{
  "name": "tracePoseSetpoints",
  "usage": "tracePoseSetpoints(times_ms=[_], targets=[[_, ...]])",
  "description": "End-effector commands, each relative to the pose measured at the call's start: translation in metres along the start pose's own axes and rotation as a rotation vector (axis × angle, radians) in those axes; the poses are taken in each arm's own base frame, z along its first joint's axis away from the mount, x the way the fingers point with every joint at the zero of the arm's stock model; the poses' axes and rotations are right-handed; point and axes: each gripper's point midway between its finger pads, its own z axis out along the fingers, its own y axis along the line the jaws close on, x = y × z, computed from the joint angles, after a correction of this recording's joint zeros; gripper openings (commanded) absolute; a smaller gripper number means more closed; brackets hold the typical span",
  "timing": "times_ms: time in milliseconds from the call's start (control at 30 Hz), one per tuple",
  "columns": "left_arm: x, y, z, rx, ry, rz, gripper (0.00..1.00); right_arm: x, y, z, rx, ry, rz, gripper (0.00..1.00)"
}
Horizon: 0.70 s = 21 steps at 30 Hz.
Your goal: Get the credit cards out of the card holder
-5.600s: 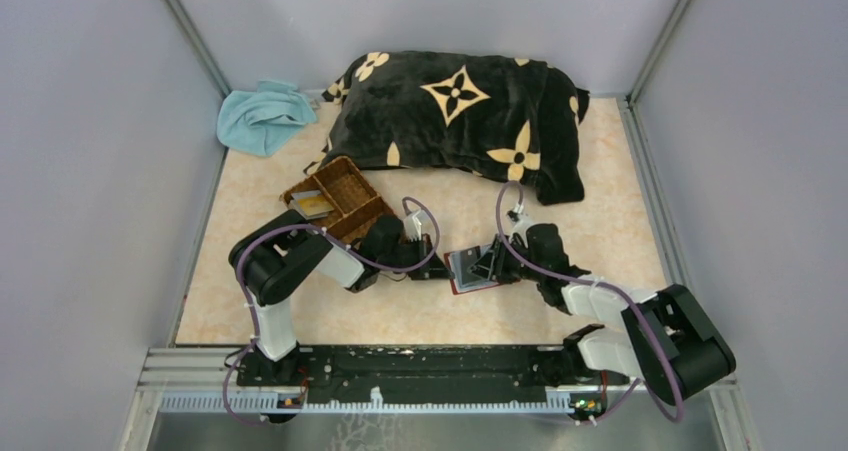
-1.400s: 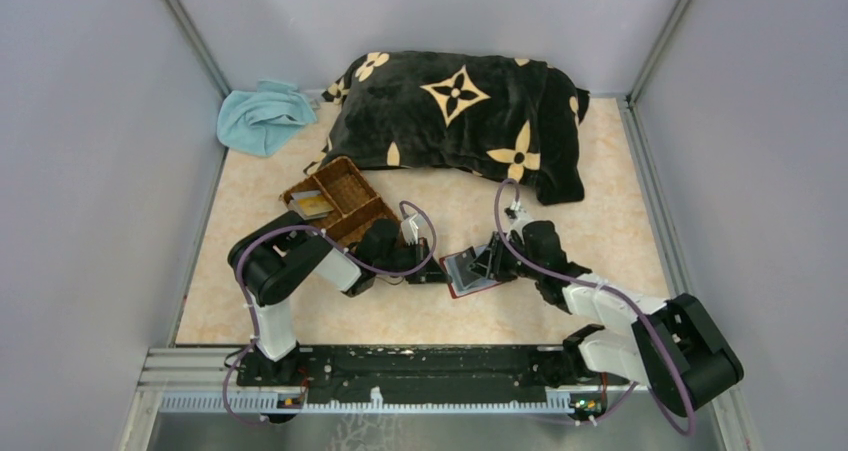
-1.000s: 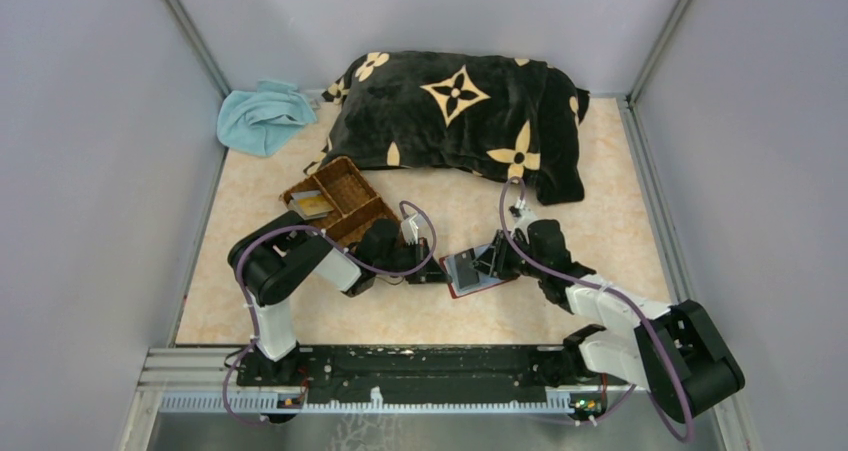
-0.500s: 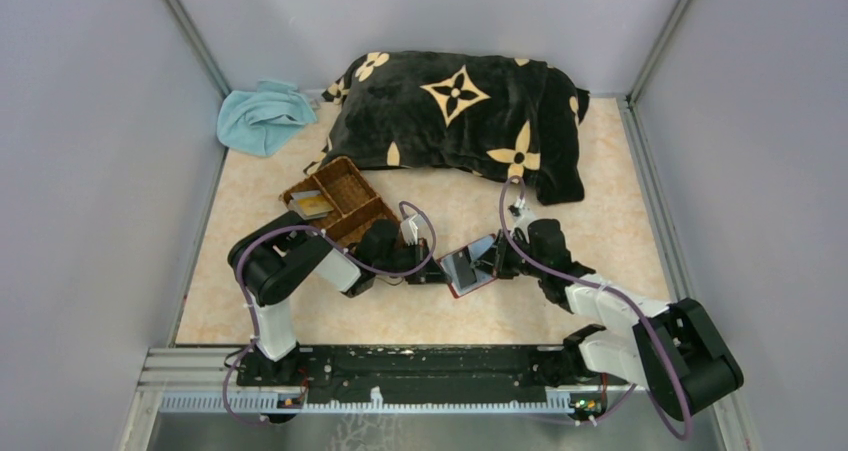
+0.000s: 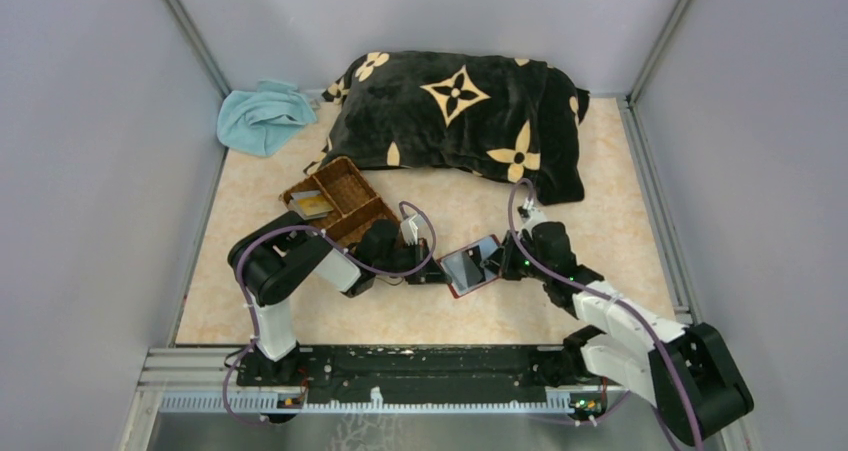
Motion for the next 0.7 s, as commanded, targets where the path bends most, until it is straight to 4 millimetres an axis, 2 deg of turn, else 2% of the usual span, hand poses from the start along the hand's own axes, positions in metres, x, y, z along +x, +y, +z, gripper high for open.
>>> tracePoseSetpoints(times_ms=[0,100,233,300,400,467,533,667], targets=[[0.003,0.013,-0.004,-0.060,-0.009,-0.030,0.00,-0.039,0.006,-0.012,0.046,-0.128,-0.018,0.00],[-0.001,0.007,-0.006,-0.050,-0.020,-0.018,0.09,-0.051,0.003,-0.021,0.096,-0.183,-0.016,0.00],[-0.006,-0.008,-0.010,-0.041,-0.009,0.065,0.31,-0.069,0.010,-0.040,0.105,-0.270,-0.034,0.00],[-0.014,-0.014,-0.014,-0.059,-0.020,0.118,0.46,-0.074,0.017,-0.047,0.083,-0.295,-0.039,0.00],[-0.023,-0.029,-0.023,-0.060,-0.036,0.179,0.66,-0.075,0.030,-0.052,0.033,-0.289,-0.048,0.00],[-0.032,-0.045,-0.032,-0.043,-0.063,0.222,0.74,-0.072,0.039,-0.054,-0.012,-0.270,-0.059,0.00],[-0.040,-0.061,-0.039,-0.011,-0.080,0.265,0.77,-0.068,0.052,-0.057,-0.075,-0.241,-0.073,0.00],[-0.047,-0.095,-0.053,0.081,-0.098,0.359,0.76,-0.054,0.086,-0.066,-0.256,-0.161,-0.116,0.00]])
